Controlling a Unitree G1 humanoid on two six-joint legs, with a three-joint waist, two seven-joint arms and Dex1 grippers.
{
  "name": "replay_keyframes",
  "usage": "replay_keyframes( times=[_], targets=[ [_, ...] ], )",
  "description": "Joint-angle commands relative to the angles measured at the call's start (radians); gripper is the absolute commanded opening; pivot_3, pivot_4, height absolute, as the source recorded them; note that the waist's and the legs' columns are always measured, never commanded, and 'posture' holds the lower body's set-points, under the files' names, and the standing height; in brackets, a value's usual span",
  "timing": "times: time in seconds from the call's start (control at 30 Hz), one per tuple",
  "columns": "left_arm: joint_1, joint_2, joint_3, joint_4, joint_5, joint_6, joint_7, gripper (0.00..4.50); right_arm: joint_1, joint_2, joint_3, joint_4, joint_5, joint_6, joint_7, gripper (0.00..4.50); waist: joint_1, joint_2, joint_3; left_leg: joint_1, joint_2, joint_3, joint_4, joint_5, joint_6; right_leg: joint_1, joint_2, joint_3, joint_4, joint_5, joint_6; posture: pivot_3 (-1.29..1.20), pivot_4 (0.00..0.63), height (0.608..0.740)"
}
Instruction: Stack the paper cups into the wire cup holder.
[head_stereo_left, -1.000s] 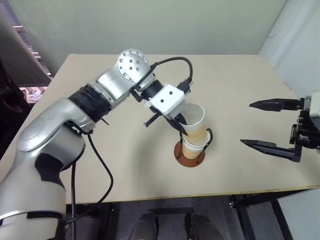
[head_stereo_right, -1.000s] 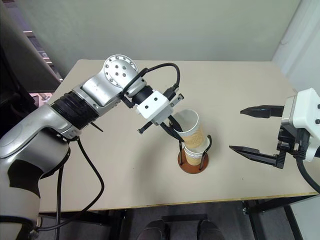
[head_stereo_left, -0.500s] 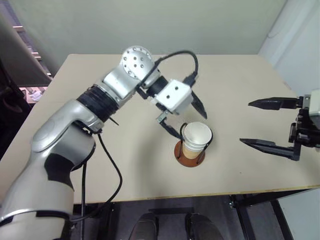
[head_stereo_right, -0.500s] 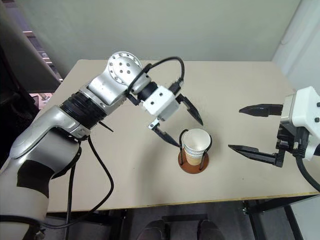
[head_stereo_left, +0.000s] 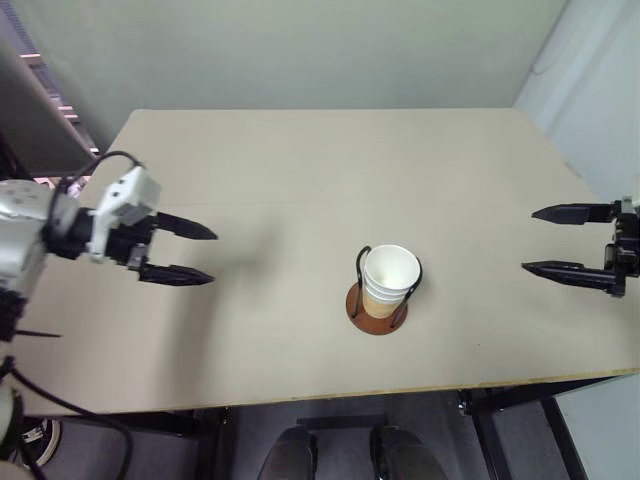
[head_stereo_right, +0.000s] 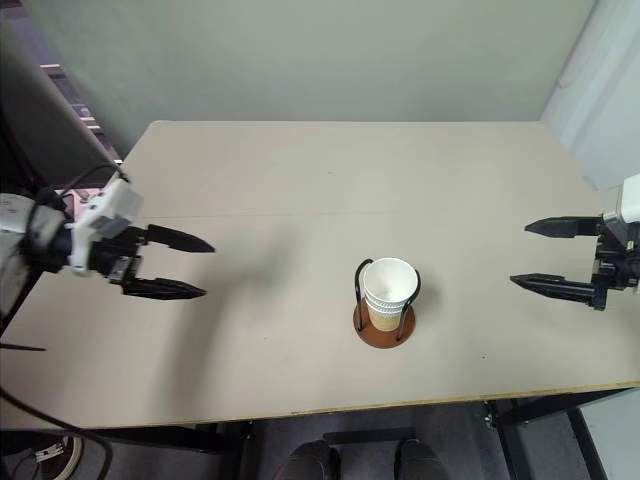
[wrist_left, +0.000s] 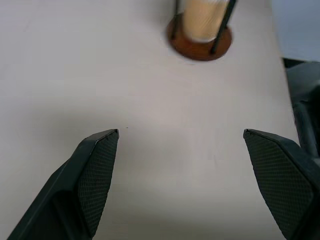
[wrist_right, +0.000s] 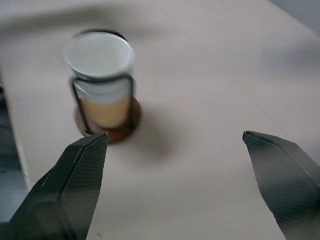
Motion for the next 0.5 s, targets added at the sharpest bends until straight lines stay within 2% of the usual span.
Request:
replay_keyframes(
  times=[0.03, 0.23, 0.5],
  targets=[
    [0.069, 0.029, 0.128, -0.088, -0.023, 0.053, -0.007, 4.27, -0.045, -0.044, -0.030, 0.056, -0.027, -0.058, 0.035, 4.50, 0.000, 0.000, 0.000, 0.000, 0.000, 0.000, 0.000, 0.000, 0.000, 0.000, 0.000, 0.000, 0.001, 0.000, -0.001, 0.00, 0.150, 0.740],
    [0.195, -0.006, 0.236, -0.159, 0.006, 0.089, 0.039, 4.27, -0.120, -0.011, 0.076, 0.131, -0.084, -0.101, 0.059, 4.50, -0.019, -0.001, 0.000, 0.005, 0.001, 0.001, -0.001, 0.001, -0.001, 0.000, 0.000, 0.000, 0.006, -0.003, -0.012, 0.00, 0.150, 0.740],
    [0.221, -0.029, 0.284, -0.158, 0.053, 0.097, 0.044, 4.27, -0.180, 0.037, 0.126, 0.164, -0.103, -0.104, 0.058, 4.50, -0.030, -0.001, 0.000, 0.012, 0.001, 0.002, -0.010, 0.001, -0.001, 0.000, 0.000, 0.000, 0.014, -0.005, -0.018, 0.00, 0.150, 0.740]
  ],
)
